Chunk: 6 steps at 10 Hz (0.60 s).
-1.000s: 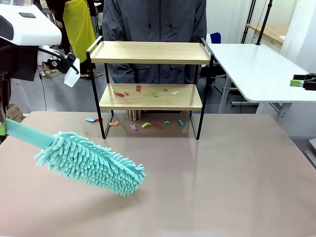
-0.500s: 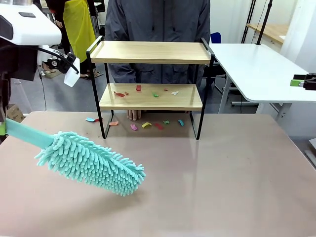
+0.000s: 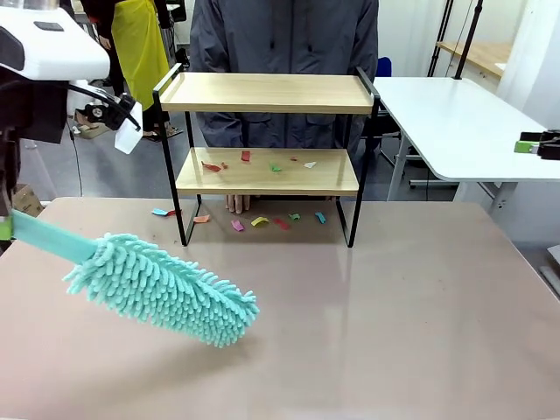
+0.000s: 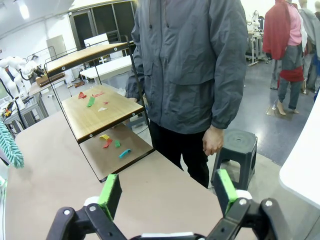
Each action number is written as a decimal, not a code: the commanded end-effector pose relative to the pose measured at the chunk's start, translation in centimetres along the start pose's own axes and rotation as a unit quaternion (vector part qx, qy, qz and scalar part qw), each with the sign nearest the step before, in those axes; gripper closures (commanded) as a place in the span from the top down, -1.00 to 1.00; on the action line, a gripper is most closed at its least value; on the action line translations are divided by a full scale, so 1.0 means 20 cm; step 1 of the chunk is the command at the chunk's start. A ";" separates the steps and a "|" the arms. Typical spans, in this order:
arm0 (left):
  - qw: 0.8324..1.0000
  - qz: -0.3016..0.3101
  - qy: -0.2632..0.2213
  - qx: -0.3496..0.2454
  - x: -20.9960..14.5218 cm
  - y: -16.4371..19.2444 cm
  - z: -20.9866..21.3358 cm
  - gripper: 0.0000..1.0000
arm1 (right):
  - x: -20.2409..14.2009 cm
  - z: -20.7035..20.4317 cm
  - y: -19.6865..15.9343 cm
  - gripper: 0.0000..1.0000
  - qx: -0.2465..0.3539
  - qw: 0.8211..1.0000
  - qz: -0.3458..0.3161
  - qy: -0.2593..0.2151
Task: Clean the shelf.
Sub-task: Clean the specific section of the Shelf indicated by the human with the Duster.
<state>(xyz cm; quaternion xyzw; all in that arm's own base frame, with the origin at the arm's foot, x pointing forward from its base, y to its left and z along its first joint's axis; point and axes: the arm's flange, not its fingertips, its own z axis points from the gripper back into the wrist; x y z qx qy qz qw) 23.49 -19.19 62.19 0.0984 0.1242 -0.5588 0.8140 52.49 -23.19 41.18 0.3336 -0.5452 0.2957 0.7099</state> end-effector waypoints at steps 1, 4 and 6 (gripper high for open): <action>0.997 0.033 -0.057 -0.034 0.16 -0.08 0.00 -0.74 | 0.01 -0.01 0.01 1.00 0.001 1.000 0.002 0.004; 0.973 0.151 -0.127 -0.119 0.52 -0.13 0.01 -0.74 | 0.01 -0.01 0.01 1.00 0.001 1.000 0.002 0.004; 0.944 0.277 -0.139 -0.115 0.76 -0.24 -0.03 -0.74 | 0.01 -0.01 0.01 1.00 0.001 1.000 0.002 0.004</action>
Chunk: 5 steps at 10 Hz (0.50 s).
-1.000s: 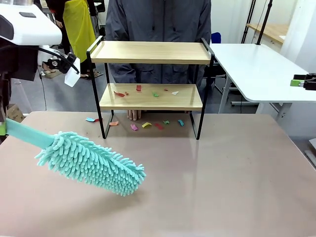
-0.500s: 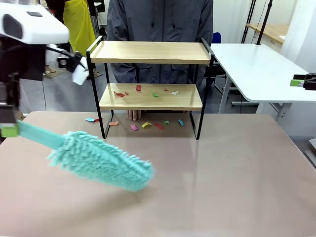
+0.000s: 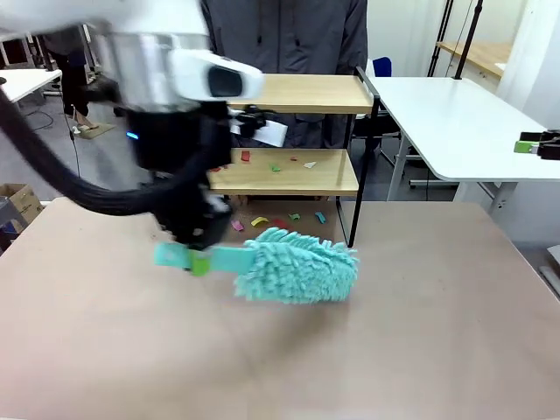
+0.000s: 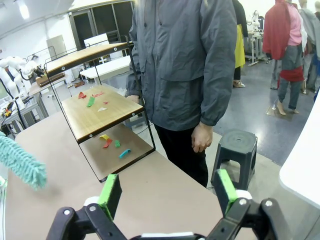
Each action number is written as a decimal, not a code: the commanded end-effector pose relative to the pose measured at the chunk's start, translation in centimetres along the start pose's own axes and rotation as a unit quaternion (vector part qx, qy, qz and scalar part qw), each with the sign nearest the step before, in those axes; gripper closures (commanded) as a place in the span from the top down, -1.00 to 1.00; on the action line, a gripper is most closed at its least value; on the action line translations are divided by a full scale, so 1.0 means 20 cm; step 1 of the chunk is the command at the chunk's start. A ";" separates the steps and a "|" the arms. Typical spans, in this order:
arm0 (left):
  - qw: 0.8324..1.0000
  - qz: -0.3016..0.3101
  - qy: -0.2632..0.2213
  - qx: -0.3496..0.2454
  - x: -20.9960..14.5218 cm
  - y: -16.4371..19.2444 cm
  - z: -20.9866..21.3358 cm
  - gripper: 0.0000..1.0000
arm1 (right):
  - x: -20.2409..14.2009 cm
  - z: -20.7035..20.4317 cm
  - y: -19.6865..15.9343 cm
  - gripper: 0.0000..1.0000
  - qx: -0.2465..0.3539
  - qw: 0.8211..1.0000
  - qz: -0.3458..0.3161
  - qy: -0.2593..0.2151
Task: Clean the shelf.
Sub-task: Clean the specific section of the Shelf indicated by the human with the Duster.
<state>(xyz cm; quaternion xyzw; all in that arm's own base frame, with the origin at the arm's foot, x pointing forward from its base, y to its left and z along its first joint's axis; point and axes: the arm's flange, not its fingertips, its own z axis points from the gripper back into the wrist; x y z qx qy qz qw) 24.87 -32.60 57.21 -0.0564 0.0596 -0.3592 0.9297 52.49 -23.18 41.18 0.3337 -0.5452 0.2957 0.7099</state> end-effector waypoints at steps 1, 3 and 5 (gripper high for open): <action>0.993 0.114 -0.031 0.010 0.08 -0.13 -0.08 -0.74 | 0.01 0.00 0.01 1.00 0.001 1.000 0.002 0.004; 0.986 0.152 -0.060 -0.010 0.18 -0.20 -0.17 -0.74 | 0.01 0.00 0.01 1.00 0.001 1.000 0.002 0.004; 0.988 0.153 -0.011 -0.014 0.26 -0.21 -0.16 -0.74 | 0.01 0.00 0.01 1.00 0.001 1.000 0.002 0.004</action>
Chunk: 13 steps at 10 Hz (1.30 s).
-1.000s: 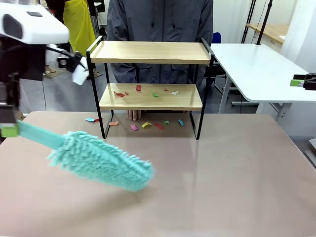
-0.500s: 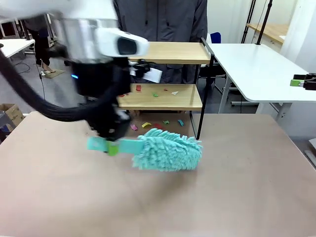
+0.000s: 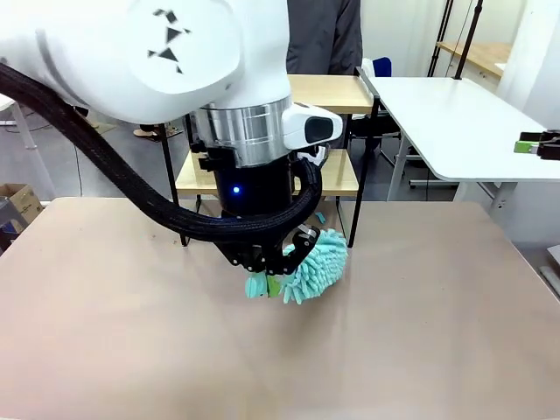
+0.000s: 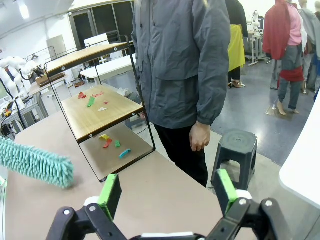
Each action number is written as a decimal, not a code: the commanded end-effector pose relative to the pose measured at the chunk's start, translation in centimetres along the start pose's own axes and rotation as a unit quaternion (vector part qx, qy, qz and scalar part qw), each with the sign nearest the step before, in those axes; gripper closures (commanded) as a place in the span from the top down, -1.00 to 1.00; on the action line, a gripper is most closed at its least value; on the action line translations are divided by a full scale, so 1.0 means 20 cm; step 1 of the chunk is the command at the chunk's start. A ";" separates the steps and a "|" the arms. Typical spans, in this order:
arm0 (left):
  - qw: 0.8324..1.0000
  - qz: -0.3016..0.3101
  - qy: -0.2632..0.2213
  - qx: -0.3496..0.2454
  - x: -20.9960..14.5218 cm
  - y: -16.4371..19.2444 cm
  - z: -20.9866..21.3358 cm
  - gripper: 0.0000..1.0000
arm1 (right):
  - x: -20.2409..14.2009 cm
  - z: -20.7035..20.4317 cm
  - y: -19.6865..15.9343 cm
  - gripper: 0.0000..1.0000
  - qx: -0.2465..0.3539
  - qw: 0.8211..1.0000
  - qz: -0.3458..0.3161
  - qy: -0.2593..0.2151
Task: Clean the shelf.
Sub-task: Clean the specific section of the Shelf indicated by the human with the Duster.
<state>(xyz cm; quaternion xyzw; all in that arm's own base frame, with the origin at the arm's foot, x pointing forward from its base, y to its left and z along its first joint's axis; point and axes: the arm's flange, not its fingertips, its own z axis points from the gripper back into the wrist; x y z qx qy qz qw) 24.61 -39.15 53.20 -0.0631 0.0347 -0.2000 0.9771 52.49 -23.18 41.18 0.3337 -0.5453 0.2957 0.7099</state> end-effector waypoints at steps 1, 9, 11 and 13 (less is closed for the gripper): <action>1.000 -0.002 -0.012 0.003 -0.04 0.01 0.03 -0.74 | 0.01 0.00 0.01 1.00 0.001 1.000 0.002 0.004; 0.979 0.140 -0.146 -0.019 0.14 -0.28 -0.26 -0.74 | 0.01 0.00 0.01 1.00 0.001 1.000 0.002 0.004; 0.966 0.179 -0.185 -0.005 0.21 -0.32 -0.38 -0.74 | 0.01 0.00 0.01 1.00 0.001 1.000 0.002 0.004; 0.958 0.188 -0.216 -0.027 0.29 -0.38 -0.52 -0.74 | 0.01 0.00 0.01 1.00 0.001 1.000 0.002 0.004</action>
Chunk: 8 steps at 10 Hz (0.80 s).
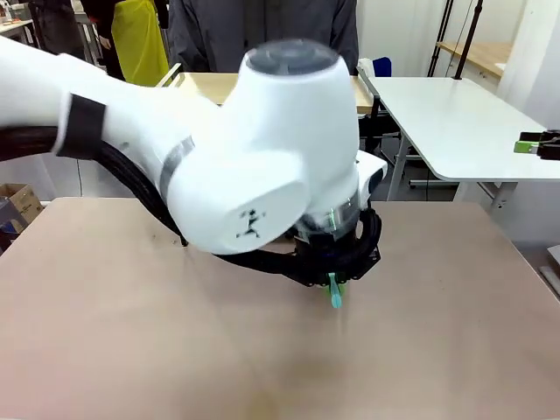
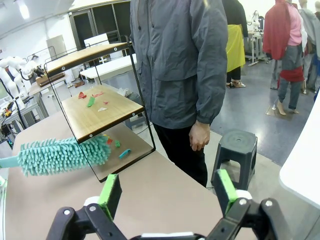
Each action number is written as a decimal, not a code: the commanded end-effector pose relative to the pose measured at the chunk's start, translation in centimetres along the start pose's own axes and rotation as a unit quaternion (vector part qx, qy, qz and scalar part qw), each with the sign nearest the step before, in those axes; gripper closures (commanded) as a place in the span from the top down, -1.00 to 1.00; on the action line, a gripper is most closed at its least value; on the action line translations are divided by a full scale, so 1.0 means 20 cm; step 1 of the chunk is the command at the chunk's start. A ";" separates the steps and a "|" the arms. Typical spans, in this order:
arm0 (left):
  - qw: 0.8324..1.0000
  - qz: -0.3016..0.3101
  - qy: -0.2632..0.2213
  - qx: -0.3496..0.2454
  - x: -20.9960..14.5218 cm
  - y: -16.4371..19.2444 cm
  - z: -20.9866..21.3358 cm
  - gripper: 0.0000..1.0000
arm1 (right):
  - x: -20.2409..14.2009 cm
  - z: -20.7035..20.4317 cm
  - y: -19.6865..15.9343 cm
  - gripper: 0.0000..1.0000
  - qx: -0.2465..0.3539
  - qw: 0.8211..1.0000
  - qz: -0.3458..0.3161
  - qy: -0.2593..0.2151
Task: Clean the shelf.
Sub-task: Clean the specific section of the Shelf indicated by the human with the Duster.
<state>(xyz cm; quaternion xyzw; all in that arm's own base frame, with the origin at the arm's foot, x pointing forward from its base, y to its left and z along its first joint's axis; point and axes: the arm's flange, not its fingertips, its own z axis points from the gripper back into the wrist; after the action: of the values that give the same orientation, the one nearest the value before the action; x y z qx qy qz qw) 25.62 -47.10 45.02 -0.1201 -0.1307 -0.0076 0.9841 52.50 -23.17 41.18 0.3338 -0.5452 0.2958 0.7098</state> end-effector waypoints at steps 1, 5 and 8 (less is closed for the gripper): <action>0.998 0.016 -0.057 -0.011 0.01 -0.12 -0.16 -0.74 | 0.01 0.00 0.01 1.00 0.001 1.000 0.002 0.004; 0.995 0.048 -0.088 -0.021 0.11 -0.16 -0.45 -0.74 | 0.01 0.00 0.01 1.00 0.001 1.000 0.002 0.004; 0.995 0.038 -0.080 -0.040 0.19 -0.16 -0.57 -0.74 | 0.01 0.00 0.01 1.00 0.001 1.000 0.002 0.004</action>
<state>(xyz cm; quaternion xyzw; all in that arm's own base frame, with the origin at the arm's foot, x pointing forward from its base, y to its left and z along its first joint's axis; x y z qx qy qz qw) 31.79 -50.98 36.63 -0.1442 -0.1961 0.0305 0.9695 52.49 -23.18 41.17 0.3338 -0.5452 0.2957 0.7098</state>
